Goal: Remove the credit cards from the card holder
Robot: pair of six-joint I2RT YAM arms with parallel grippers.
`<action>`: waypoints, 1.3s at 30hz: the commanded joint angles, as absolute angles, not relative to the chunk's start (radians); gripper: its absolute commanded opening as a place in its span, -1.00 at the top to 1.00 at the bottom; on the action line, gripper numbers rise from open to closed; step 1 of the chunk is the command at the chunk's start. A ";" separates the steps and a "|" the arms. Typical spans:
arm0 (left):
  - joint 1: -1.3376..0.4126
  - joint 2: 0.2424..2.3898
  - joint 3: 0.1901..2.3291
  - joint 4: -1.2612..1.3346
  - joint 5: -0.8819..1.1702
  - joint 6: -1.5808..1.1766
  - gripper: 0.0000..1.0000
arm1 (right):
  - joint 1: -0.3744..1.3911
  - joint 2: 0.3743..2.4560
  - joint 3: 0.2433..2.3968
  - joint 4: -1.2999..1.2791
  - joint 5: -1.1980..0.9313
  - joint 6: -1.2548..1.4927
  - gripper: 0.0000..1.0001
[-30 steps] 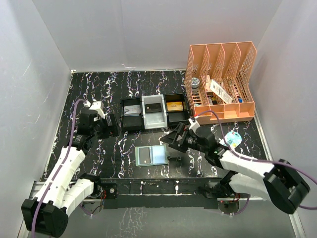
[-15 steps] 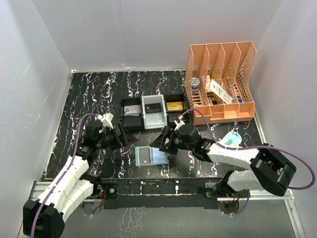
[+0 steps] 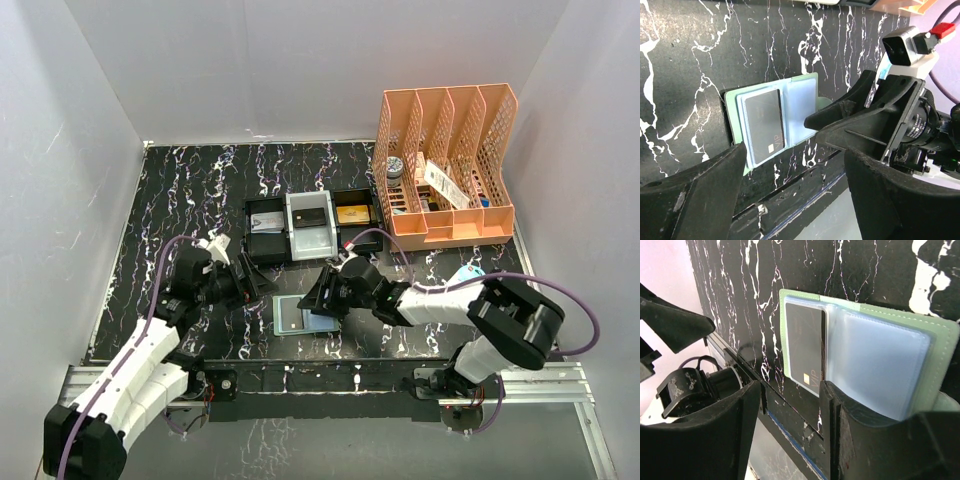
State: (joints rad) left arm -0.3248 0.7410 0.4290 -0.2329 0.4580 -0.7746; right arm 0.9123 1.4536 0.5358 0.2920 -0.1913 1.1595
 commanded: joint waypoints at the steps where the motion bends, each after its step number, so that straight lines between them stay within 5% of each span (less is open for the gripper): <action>1: -0.331 0.773 0.442 -0.210 0.524 -0.756 -0.53 | 0.934 1.512 0.602 0.402 -0.171 1.209 0.05; 11: -0.376 0.816 0.420 -0.137 0.601 -0.740 -0.27 | 0.942 1.611 0.582 0.369 -0.066 1.225 0.19; 16: -0.536 0.891 0.452 -0.168 0.395 -0.730 -0.15 | 0.940 1.639 0.567 0.387 -0.067 1.221 0.22; 32: -0.653 1.111 0.432 -0.077 0.221 -0.792 0.40 | 0.940 1.652 0.551 0.429 -0.092 1.235 0.45; 39: -0.662 1.142 0.431 -0.099 0.172 -0.788 0.44 | 0.939 1.652 0.552 0.434 -0.107 1.227 0.47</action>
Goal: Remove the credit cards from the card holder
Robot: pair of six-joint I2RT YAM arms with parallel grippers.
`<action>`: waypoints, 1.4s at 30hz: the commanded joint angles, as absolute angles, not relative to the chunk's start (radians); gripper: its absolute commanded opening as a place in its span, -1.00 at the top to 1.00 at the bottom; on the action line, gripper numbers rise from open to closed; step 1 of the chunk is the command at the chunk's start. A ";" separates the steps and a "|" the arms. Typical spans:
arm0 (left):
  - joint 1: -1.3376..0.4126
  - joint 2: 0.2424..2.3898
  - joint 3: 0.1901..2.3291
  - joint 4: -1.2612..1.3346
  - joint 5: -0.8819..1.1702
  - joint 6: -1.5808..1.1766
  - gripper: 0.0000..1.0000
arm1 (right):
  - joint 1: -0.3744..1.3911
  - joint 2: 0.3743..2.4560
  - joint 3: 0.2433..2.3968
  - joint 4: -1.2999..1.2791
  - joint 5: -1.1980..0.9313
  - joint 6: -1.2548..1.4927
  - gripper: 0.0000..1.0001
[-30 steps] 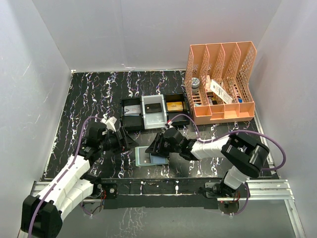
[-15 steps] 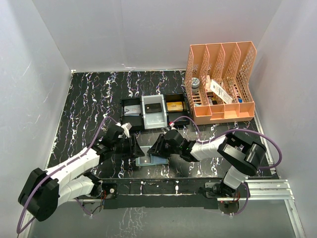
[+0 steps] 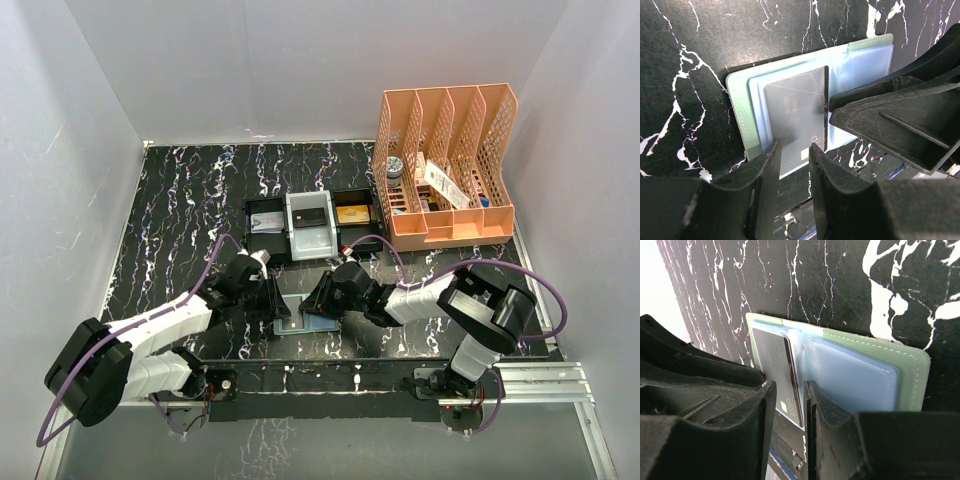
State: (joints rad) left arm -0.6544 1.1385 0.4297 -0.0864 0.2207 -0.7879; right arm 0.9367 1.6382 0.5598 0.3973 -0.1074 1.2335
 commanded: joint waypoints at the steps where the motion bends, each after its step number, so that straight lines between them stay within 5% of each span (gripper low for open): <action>1: -0.665 1.144 0.434 -0.104 0.163 -0.788 0.44 | 0.940 1.651 0.553 0.434 -0.107 1.227 0.47; 17: -0.672 1.143 0.418 -0.164 0.145 -0.760 0.55 | 0.940 1.663 0.567 0.465 -0.158 1.203 0.66; 26: -0.672 1.156 0.418 -0.155 0.162 -0.755 0.59 | 0.940 1.663 0.569 0.476 -0.177 1.195 0.99; 35: -0.672 1.155 0.434 -0.178 0.151 -0.749 0.60 | 0.940 1.620 0.570 0.407 -0.133 1.176 1.00; 42: -0.672 1.120 0.451 -0.204 0.135 -0.743 0.34 | 0.940 1.625 0.584 0.406 -0.148 1.160 0.82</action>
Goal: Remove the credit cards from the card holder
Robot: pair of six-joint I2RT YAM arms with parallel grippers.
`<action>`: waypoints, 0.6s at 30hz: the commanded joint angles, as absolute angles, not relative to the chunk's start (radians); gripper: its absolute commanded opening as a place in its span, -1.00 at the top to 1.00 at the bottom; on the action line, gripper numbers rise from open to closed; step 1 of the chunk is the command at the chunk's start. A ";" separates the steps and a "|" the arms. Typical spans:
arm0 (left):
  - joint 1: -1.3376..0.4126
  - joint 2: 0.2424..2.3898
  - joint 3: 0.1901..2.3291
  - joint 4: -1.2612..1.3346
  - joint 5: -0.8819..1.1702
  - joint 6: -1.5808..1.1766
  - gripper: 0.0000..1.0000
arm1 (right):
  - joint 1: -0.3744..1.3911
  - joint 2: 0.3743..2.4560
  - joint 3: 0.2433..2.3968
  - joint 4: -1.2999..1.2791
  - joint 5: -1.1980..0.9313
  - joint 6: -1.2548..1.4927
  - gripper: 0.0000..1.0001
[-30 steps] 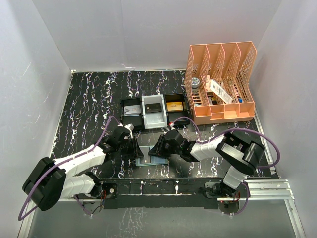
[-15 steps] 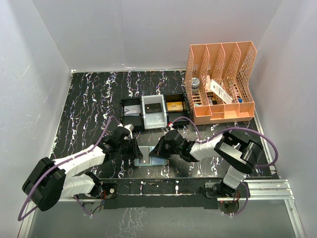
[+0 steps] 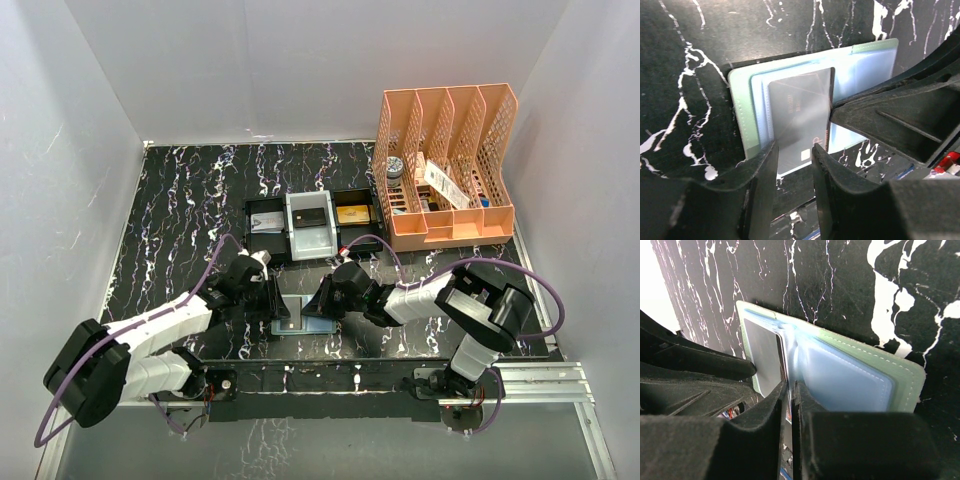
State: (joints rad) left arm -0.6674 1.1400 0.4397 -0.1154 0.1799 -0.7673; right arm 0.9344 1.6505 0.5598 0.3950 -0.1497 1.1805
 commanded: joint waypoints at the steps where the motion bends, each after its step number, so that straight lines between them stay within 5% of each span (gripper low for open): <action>1: -0.672 1.118 0.451 -0.202 0.138 -0.742 0.32 | 0.940 1.626 0.584 0.404 -0.147 1.161 0.82; 18: -0.675 1.161 0.428 -0.182 0.175 -0.727 0.61 | 0.940 1.666 0.606 0.432 -0.194 1.146 0.80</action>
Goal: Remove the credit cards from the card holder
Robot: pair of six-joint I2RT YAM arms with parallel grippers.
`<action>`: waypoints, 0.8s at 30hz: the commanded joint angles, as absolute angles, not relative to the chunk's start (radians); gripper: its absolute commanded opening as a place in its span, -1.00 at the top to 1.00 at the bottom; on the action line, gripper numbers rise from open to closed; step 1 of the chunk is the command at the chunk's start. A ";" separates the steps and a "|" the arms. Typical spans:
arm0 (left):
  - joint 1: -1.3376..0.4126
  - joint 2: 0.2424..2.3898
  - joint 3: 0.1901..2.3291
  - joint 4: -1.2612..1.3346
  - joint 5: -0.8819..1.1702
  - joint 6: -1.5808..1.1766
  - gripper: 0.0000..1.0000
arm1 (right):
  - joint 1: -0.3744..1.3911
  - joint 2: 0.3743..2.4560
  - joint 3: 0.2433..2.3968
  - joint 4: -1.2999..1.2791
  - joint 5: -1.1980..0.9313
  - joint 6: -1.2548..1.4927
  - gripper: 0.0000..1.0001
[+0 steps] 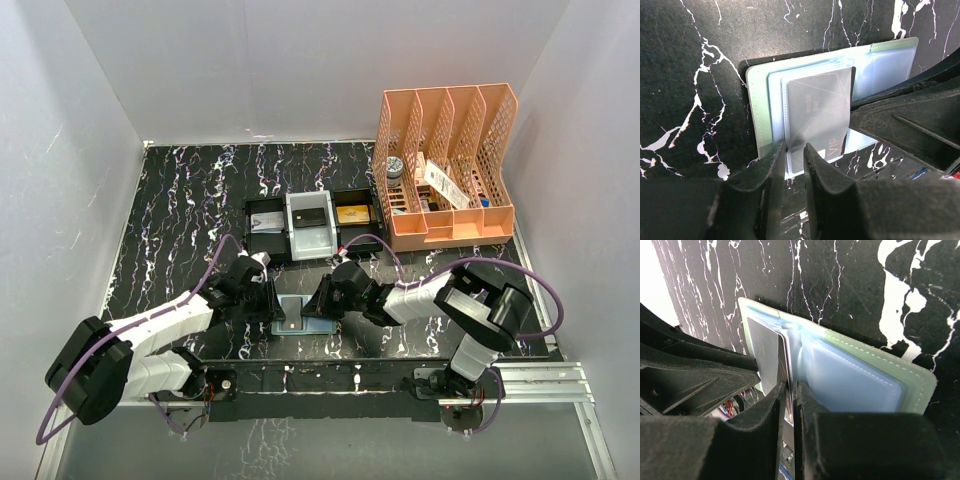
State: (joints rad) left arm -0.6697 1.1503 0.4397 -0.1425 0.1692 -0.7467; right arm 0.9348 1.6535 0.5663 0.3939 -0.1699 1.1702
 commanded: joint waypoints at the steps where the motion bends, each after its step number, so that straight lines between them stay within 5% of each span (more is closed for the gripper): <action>1: -0.675 1.161 0.427 -0.184 0.174 -0.727 0.62 | 0.940 1.666 0.606 0.434 -0.194 1.147 0.83; 16: -0.675 1.166 0.430 -0.210 0.146 -0.724 0.68 | 0.931 1.577 0.584 0.333 -0.121 1.124 1.00; 24: -0.675 1.155 0.432 -0.203 0.154 -0.727 0.68 | 0.931 1.606 0.592 0.363 -0.165 1.123 0.82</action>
